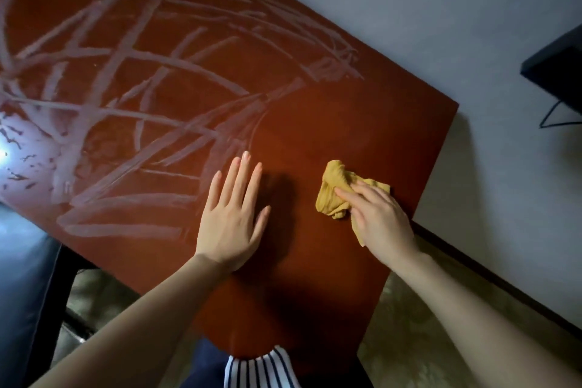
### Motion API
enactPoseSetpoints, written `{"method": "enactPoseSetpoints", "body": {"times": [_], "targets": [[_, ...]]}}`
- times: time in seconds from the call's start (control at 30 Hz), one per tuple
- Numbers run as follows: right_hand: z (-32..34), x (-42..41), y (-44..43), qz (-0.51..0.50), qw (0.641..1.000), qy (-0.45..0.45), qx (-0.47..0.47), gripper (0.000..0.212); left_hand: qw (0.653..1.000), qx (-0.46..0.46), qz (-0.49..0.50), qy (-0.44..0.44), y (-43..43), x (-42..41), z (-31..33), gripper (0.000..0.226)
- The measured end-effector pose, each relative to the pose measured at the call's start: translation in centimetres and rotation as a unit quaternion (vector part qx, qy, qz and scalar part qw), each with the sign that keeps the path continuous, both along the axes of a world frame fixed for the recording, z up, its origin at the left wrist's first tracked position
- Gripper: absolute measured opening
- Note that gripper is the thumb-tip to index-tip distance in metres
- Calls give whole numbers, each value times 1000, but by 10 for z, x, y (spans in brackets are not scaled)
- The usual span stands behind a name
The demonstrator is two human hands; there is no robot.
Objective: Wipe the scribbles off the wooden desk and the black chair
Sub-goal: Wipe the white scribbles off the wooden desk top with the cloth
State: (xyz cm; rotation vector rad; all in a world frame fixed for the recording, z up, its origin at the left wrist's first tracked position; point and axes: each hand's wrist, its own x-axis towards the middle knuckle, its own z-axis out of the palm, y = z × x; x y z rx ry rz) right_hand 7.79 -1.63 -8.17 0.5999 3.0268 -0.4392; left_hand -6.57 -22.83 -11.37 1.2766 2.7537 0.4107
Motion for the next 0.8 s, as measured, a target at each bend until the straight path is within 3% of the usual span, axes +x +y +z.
{"method": "enactPoseSetpoints", "body": {"times": [0.37, 0.53, 0.8], "targets": [[-11, -34, 129, -209, 977, 19, 45, 37, 998, -15, -57, 25, 116, -31, 3, 61], [-20, -69, 181, -226, 970, 14, 84, 39, 998, -7, -58, 11, 141, -44, -11, 62], [-24, -163, 220, -220, 973, -42, 59, 44, 998, 3, -60, -25, 146, -46, -15, 64]]}}
